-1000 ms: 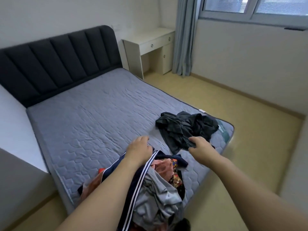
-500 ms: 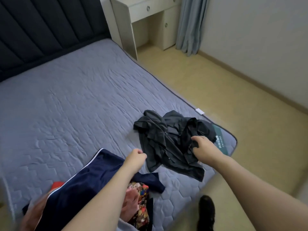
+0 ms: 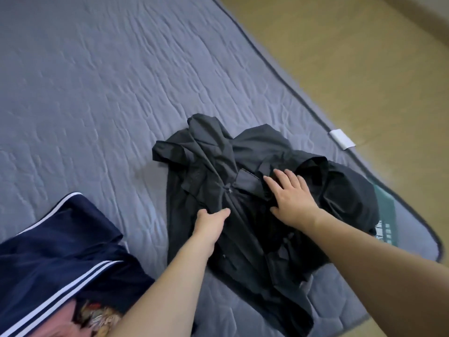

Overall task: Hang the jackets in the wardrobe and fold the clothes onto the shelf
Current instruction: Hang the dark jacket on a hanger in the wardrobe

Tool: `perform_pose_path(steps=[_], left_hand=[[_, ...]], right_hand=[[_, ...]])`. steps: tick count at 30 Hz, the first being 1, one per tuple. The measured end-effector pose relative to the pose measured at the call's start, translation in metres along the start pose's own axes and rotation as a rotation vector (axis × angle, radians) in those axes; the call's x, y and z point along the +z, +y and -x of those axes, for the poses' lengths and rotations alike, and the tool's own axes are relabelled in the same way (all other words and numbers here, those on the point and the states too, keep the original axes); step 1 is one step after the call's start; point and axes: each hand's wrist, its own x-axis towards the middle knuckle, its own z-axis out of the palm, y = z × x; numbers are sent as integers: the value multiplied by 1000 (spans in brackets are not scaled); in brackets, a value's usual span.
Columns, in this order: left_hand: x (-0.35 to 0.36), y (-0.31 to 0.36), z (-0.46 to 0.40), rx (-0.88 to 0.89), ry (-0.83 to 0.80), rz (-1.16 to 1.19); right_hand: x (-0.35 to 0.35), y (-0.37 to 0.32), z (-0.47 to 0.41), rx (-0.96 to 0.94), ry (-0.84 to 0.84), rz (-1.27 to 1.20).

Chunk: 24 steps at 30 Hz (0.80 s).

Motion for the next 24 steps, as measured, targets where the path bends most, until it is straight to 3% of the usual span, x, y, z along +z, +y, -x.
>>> perform_pose_path(steps=[2,5,9,12,17,22,24], left_hand=[[16,1,-23,-20,74,125],[21,-5,-37,54,139,302],[0,-20,-3,138,312,422],[-20,-9,49,155,371,524],[-85,61,171,313,421,667],[-175,143,354,502,326,352],[-212,162,435,542,236,369]], right_hand=[[14,4,-28,-39,6,100],[19,2,-50,-74,153,135],[-15,-10,-42,6,312,-200],[-63,-27,-17,-113,370,-311],[-214,-60,48,-292,374,-463],[-398,-120,142,-532,418,-407],[-463,-152,185,-629,477,-427]])
